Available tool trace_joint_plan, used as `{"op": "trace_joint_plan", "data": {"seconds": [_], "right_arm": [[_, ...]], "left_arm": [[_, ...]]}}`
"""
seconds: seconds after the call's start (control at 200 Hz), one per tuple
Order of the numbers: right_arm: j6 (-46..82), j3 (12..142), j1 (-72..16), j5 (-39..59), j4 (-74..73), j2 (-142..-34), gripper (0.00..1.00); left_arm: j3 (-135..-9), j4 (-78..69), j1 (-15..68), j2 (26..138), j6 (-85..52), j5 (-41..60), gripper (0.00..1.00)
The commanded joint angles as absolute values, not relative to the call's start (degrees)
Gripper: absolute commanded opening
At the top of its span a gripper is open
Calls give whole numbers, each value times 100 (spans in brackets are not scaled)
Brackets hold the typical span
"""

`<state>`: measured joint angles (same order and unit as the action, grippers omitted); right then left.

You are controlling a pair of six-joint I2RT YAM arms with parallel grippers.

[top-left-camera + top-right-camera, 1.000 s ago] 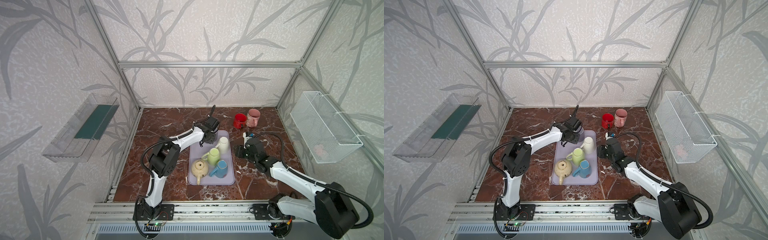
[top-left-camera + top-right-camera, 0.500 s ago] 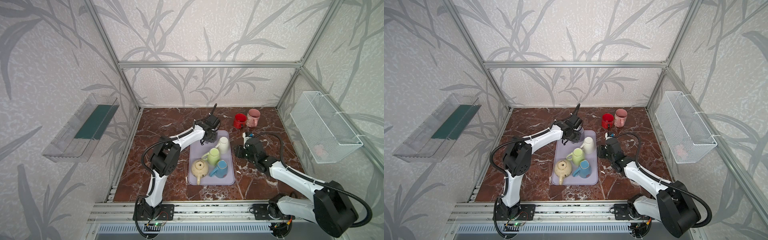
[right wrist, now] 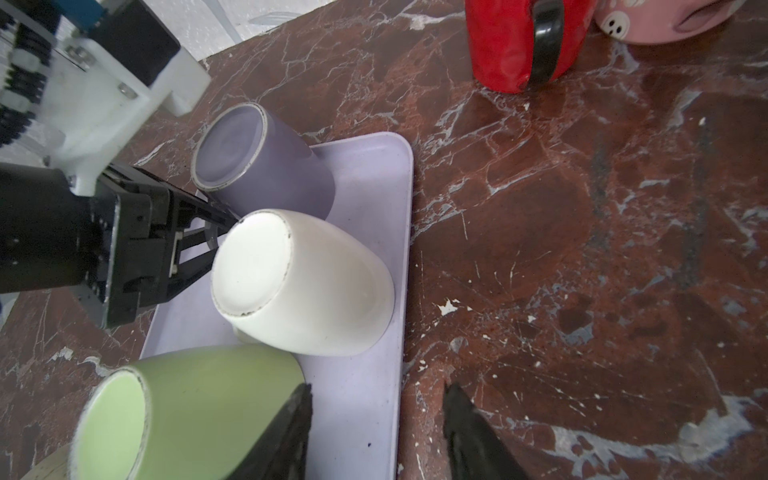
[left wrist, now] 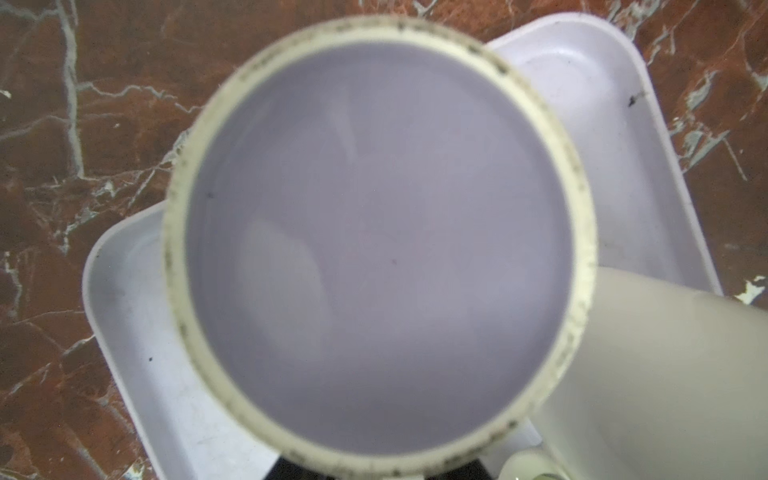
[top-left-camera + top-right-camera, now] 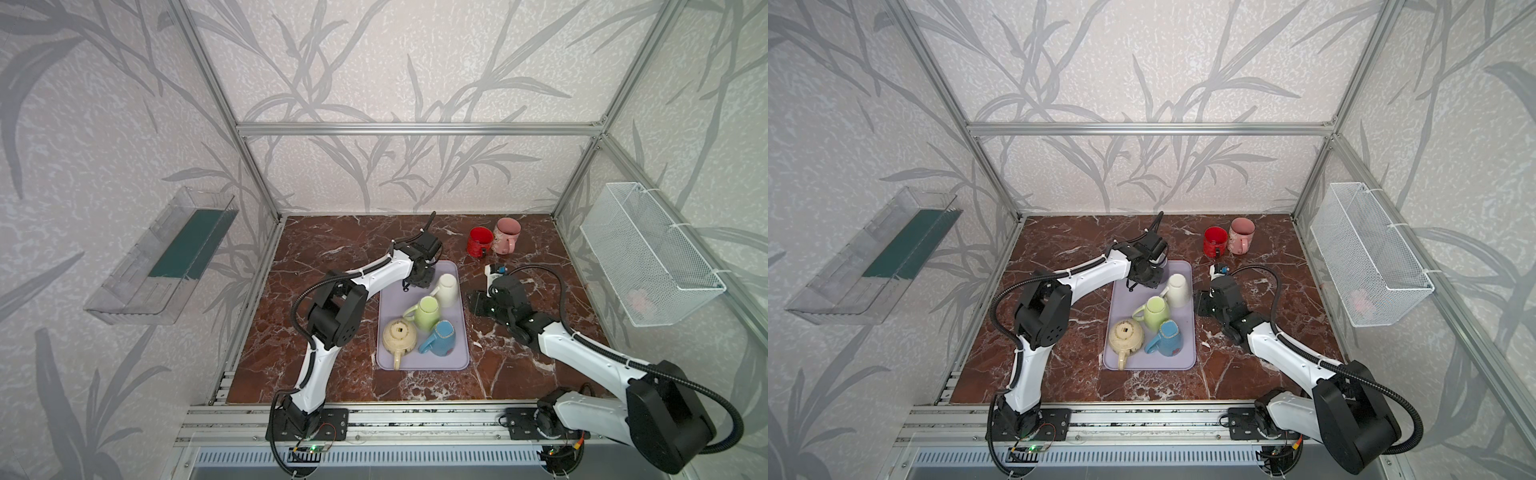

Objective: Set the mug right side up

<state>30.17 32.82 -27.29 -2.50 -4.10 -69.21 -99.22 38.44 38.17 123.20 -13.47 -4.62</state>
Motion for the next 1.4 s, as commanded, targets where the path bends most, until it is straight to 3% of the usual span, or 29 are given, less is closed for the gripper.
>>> {"op": "trace_joint_plan", "data": {"seconds": [0.0, 0.18, 1.02, 1.395], "right_arm": [[2953, 3246, -2737, -272, -516, -6926, 51], [2944, 3240, -2739, -243, -544, -6916, 52], [2606, 2598, -2693, 739, -1780, -6194, 55], [2685, 2303, -2530, 1860, -2865, -5959, 56]], "left_arm": [[-10123, 3980, 3817, 12410, -1267, -525, 23], [-10131, 4005, 3817, 12380, -1275, -536, 0], [-8652, 3432, 3819, 10170, -1324, -352, 0], [-7455, 2447, 3798, 8673, -1536, 216, 0]]}}
